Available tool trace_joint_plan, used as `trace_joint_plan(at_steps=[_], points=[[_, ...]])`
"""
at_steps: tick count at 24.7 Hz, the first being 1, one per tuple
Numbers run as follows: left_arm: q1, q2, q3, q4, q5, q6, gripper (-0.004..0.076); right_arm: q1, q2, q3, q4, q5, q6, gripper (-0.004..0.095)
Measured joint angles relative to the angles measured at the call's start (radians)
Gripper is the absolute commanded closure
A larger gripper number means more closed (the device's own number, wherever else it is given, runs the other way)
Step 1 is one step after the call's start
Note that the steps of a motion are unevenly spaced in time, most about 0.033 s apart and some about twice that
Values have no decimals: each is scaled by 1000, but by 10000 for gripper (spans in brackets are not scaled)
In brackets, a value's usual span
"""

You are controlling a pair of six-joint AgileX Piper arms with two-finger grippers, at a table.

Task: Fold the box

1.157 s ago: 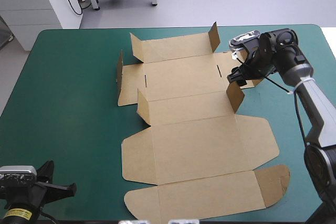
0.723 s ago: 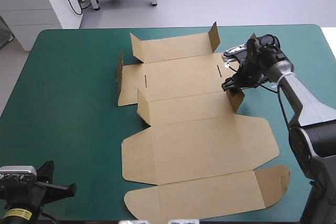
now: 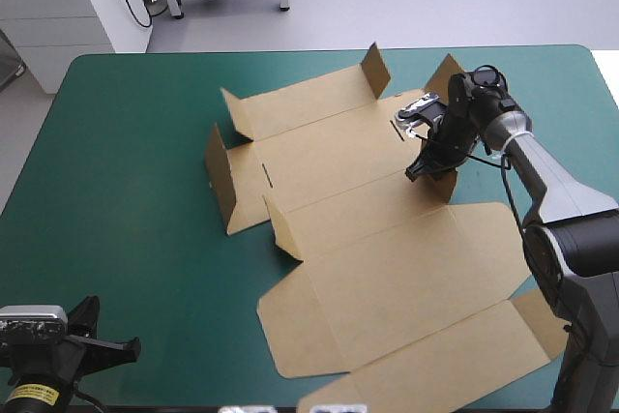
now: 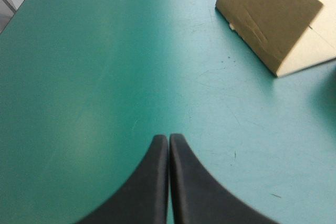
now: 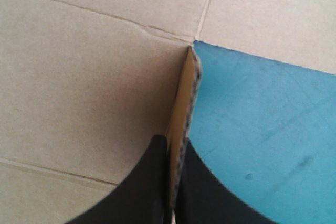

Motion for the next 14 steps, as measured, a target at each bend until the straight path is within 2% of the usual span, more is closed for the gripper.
trace_joint_plan(at_steps=[6,14], points=[[0,0,0,0,0,0,731,0,0,-97,13,17,-248,929],[0,0,0,0,0,0,731,44,0,-191,129,-10,-434,929]])
